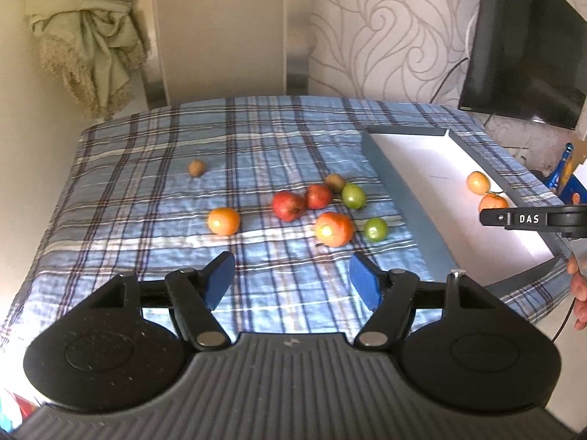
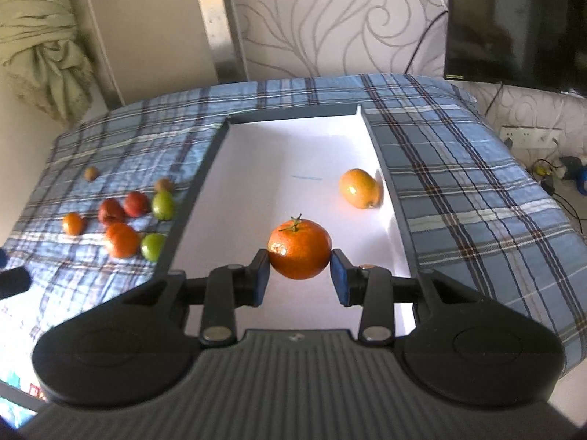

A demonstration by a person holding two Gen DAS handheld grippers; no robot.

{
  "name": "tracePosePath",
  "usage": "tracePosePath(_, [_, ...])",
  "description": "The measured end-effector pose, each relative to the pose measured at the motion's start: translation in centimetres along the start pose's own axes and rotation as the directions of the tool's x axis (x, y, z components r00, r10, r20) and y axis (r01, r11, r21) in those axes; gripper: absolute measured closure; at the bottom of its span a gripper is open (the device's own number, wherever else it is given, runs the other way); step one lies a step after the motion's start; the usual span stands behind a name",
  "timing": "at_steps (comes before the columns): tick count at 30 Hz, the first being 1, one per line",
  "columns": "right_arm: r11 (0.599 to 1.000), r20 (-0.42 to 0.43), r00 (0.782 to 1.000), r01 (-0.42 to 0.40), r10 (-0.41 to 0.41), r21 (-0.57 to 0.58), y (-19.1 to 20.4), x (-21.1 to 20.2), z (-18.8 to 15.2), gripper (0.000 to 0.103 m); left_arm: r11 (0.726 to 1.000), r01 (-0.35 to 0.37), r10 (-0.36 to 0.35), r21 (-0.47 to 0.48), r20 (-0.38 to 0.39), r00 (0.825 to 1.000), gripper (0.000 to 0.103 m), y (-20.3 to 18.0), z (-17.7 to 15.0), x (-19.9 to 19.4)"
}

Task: Organize fruits
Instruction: 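Lower the tangerine into the white box and open the right tool, then move the right tool to the green lime and close on it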

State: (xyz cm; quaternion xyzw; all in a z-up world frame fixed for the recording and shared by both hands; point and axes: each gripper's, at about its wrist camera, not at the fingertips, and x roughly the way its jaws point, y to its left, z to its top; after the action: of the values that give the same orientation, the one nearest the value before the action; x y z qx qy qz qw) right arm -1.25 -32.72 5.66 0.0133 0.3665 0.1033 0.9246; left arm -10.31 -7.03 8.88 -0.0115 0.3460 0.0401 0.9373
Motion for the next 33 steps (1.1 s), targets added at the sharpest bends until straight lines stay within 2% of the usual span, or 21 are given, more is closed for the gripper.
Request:
tracePosePath(2, [1.0,0.002,1.0,0.002,-0.002,0.006,-0.1,0.3,0.1,0.063,1.0,-0.012,0.012,-0.01,-0.003,1.0,0.029,0.4,-0.1,0.0])
tracePosePath(4, [1.0,0.025,1.0,0.01,-0.01,0.001,0.0,0.1,0.2,0.055,1.0,-0.021,0.021,-0.019,-0.004,1.0,0.029,0.8,-0.2,0.0])
tracePosePath(8, [0.999,0.073,0.997,0.041,-0.04,-0.011,0.2,-0.5,0.6,0.053,0.999,-0.028,0.028,-0.035,-0.003,1.0,0.029,1.4,-0.3,0.0])
tracePosePath(12, [1.0,0.113,0.994,0.013,-0.013,0.002,0.5,-1.8,1.2,0.053,0.999,-0.025,0.025,-0.039,0.0,1.0,0.029,1.4,-0.2,0.2])
tracePosePath(18, [0.998,0.151,0.987,-0.04,0.047,-0.05,3.0,-3.7,1.2,0.053,0.999,-0.008,0.008,-0.033,0.001,1.0,0.029,1.3,-0.2,0.5])
tracePosePath(24, [0.979,0.144,0.98,-0.11,0.135,-0.173,7.2,-4.6,0.4,0.057,1.0,0.007,-0.007,-0.028,0.004,1.0,0.029,1.5,-0.3,0.7])
tracePosePath(28, [0.968,0.104,0.982,-0.13,0.155,-0.213,9.2,-4.1,-0.2,0.064,0.999,0.014,-0.014,-0.032,0.003,1.0,0.029,2.1,-0.3,0.8])
tracePosePath(33, [0.956,0.071,0.984,-0.142,0.165,-0.256,11.5,-3.3,-1.0,0.065,0.999,0.022,-0.022,-0.034,-0.001,1.0,0.029,2.9,-0.4,0.9])
